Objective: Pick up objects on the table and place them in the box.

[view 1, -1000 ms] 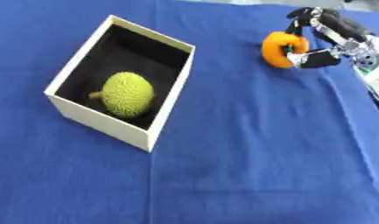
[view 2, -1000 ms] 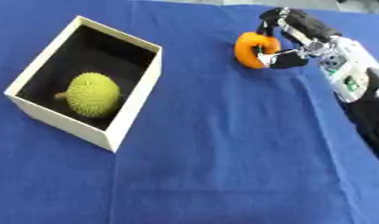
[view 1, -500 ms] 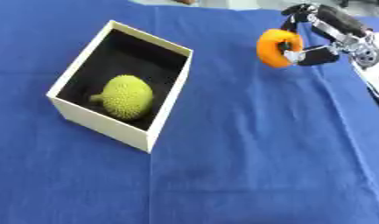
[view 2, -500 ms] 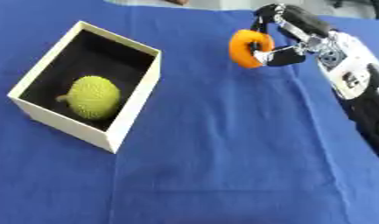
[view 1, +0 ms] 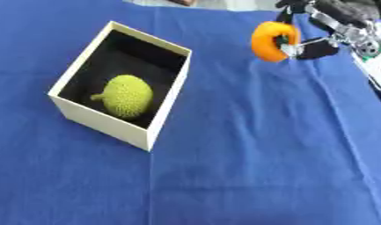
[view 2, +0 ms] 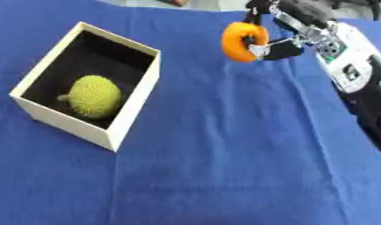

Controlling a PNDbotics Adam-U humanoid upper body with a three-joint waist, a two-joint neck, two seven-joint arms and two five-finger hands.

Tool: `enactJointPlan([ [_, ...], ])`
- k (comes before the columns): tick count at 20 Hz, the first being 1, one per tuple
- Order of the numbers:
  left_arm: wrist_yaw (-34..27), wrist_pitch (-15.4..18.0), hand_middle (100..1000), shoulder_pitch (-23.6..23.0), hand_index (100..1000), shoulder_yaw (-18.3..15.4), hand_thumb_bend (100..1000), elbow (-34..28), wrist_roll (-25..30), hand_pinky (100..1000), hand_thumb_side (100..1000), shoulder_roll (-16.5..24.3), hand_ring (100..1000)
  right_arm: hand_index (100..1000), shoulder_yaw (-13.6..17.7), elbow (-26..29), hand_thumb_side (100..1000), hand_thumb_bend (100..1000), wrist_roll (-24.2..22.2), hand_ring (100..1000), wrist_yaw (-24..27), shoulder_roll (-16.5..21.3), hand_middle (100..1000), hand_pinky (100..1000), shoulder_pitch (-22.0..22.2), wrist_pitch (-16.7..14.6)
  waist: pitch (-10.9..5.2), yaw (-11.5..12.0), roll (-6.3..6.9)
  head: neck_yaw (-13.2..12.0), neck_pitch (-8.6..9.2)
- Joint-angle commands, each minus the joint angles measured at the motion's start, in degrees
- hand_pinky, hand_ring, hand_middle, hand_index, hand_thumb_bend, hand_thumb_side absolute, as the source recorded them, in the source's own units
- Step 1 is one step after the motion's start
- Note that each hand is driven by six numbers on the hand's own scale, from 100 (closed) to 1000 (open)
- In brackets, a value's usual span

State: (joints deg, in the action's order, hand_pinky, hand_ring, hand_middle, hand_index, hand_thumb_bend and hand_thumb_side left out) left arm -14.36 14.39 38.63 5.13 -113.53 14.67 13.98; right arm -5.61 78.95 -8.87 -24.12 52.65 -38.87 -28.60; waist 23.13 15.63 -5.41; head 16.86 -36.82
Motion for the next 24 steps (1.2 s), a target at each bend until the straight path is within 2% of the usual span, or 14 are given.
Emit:
enactJointPlan([
  [1, -0.06, -0.05, 622, 0.44, 792, 0.16, 100, -1.06, -0.18, 741, 567, 0.27, 736, 647, -0.43, 4.9, 200, 100, -0.96, 861, 2.75, 2.9, 402, 824, -1.34, -1.24, -1.84, -0.09, 0.24, 0.26, -0.54],
  [6, -0.21, 0.06, 622, 0.58, 792, 0.38, 100, -1.06, -0.15, 740, 567, -0.09, 736, 647, -2.5, 10.09, 198, 100, -4.28, 863, 6.25, 1.93, 399, 831, -3.49, -0.39, -2.44, 0.16, 0.31, 0.62, -1.01],
  [11, -0.53, 0.3, 622, 0.97, 792, 0.67, 100, -1.06, -0.08, 741, 568, -0.69, 735, 645, -5.37, 11.83, 198, 100, -8.43, 866, 9.86, -1.19, 393, 838, -7.98, 0.1, -3.09, 0.8, 0.33, 1.24, -1.4],
  [15, -0.9, 0.58, 622, 1.34, 791, 0.94, 100, -1.06, 0.07, 741, 568, -1.24, 735, 644, -7.27, 11.38, 201, 100, -12.14, 875, 12.28, -4.8, 385, 850, -11.84, 0.62, -3.49, 1.65, 0.16, 1.9, -1.71],
  [19, -1.31, 1.02, 622, 1.81, 791, 1.16, 100, -1.06, 0.22, 742, 582, -1.75, 734, 642, -7.73, 9.77, 210, 100, -15.36, 878, 14.47, -8.21, 380, 855, -14.74, 1.87, -3.7, 2.66, -0.18, 2.69, -1.69],
  [24, -1.85, 1.85, 623, 2.38, 791, 1.37, 100, -1.06, 0.49, 743, 569, -2.2, 734, 641, -7.94, 6.28, 212, 100, -16.82, 884, 14.19, -12.08, 376, 862, -17.72, 2.85, -3.73, 3.57, -0.48, 3.78, -1.81],
])
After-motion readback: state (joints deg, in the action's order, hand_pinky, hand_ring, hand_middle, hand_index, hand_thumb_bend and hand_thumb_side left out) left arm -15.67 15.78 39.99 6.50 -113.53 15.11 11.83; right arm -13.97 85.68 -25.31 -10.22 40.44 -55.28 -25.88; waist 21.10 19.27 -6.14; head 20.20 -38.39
